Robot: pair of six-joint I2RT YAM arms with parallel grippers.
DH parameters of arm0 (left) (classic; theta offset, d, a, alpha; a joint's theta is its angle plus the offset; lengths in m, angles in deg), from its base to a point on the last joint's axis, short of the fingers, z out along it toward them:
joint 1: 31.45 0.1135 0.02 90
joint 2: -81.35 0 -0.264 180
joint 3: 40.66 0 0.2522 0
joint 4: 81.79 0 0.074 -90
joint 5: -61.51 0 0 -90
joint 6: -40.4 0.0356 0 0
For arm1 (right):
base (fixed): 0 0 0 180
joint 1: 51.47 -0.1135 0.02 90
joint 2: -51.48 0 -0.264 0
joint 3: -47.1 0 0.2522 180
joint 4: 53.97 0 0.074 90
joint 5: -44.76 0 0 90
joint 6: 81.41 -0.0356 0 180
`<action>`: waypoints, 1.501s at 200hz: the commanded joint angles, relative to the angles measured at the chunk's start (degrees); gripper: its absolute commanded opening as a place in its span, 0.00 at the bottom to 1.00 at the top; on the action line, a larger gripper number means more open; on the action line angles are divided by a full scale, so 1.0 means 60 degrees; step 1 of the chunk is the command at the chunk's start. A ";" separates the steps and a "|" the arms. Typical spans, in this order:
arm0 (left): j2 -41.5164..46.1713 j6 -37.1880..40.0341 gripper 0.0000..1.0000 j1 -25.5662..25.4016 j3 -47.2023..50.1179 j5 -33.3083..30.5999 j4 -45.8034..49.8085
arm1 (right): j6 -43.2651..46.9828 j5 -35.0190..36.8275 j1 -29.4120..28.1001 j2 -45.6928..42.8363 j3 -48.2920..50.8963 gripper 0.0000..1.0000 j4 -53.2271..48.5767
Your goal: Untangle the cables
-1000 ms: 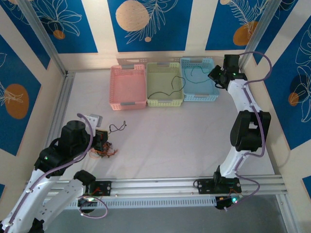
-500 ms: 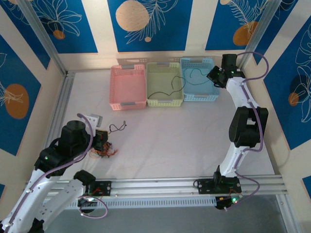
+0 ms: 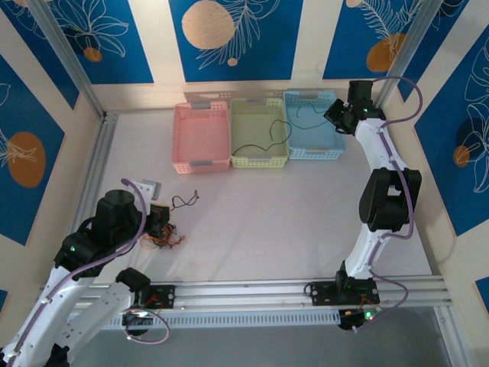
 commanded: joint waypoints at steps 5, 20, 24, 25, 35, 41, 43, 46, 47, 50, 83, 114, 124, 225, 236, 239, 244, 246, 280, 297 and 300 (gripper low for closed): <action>0.0050 0.0188 0.00 0.0057 0.0088 0.0139 -0.0163 | 0.0128 -0.0156 -0.0037 0.0145 -0.0316 0.00 -0.0156; 0.0040 0.0192 0.00 0.0060 0.0087 0.0153 -0.0165 | 0.0083 -0.0530 -0.0138 0.0106 -0.0348 0.00 -0.0116; 0.0035 0.0181 0.00 0.0057 0.0090 0.0146 -0.0163 | 0.0069 -0.0647 -0.0194 0.0072 -0.0337 0.00 -0.0113; 0.0035 0.0177 0.00 0.0057 0.0089 0.0146 -0.0163 | 0.0070 -0.0672 -0.0208 0.0066 -0.0333 0.00 -0.0097; 0.0046 0.0190 0.00 0.0057 0.0100 0.0146 -0.0163 | 0.0027 -0.0941 -0.0389 -0.0057 -0.0251 0.00 0.0097; 0.0040 0.0197 0.00 0.0068 0.0099 0.0146 -0.0163 | -0.0035 -0.1131 -0.0521 -0.0130 -0.0183 0.00 0.0210; 0.0032 0.0183 0.00 0.0063 0.0102 0.0146 -0.0163 | -0.0070 -0.1201 -0.0572 -0.0141 -0.0172 0.00 0.0241; 0.0034 0.0189 0.00 0.0058 0.0099 0.0146 -0.0163 | -0.0107 -0.1313 -0.0647 -0.0161 -0.0152 0.00 0.0305; 0.0034 0.0189 0.00 0.0065 0.0101 0.0146 -0.0163 | -0.0121 -0.1357 -0.0677 -0.0175 -0.0145 0.00 0.0324; 0.0035 0.0192 0.00 0.0058 0.0096 0.0139 -0.0163 | -0.0152 -0.1457 -0.0765 -0.0198 -0.0132 0.00 0.0387; 0.0033 0.0174 0.00 0.0069 0.0103 0.0131 -0.0168 | -0.0626 -0.1526 -0.2140 -0.0022 -0.0079 0.00 0.0966; 0.0058 0.0183 0.00 0.0074 0.0102 0.0088 -0.0165 | -0.1161 -0.1228 -0.3470 0.0821 -0.0237 0.00 0.1811; 0.0079 0.0173 0.00 0.0068 0.0107 0.0062 -0.0163 | -0.1464 -0.1318 -0.3826 0.1093 -0.0160 0.00 0.2423; 0.0020 0.0173 0.00 0.0071 0.0110 0.0051 -0.0163 | -0.0995 -0.1710 -0.5348 0.4587 -0.4456 0.31 0.1412; 0.0016 0.0170 0.00 0.0072 0.0118 0.0044 -0.0163 | -0.0749 -0.1869 -0.5361 0.4635 -0.4859 0.48 0.1051; 0.0016 0.0173 0.00 0.0072 0.0118 0.0053 -0.0163 | -0.0650 -0.1840 -0.5364 0.4611 -0.4925 0.51 0.0960; 0.0006 0.0173 0.00 0.0071 0.0114 0.0040 -0.0163 | -0.0502 -0.1764 -0.5382 0.4526 -0.4987 0.55 0.0813; 0.0005 0.0173 0.00 0.0068 0.0117 0.0043 -0.0163 | -0.0436 -0.1733 -0.5380 0.4494 -0.5009 0.56 0.0754; 0.0000 0.0180 0.00 0.0071 0.0131 0.0098 -0.0178 | 0.0615 -0.1414 -0.5491 0.2996 -0.4057 0.62 0.0180; 0.0013 0.0199 0.00 0.0072 0.0132 0.0172 -0.0194 | 0.1061 -0.1659 -0.5597 0.1573 -0.2364 0.62 0.0757; 0.0019 0.0202 0.00 0.0071 0.0132 0.0186 -0.0196 | 0.1105 -0.1775 -0.5611 0.1274 -0.1982 0.62 0.0930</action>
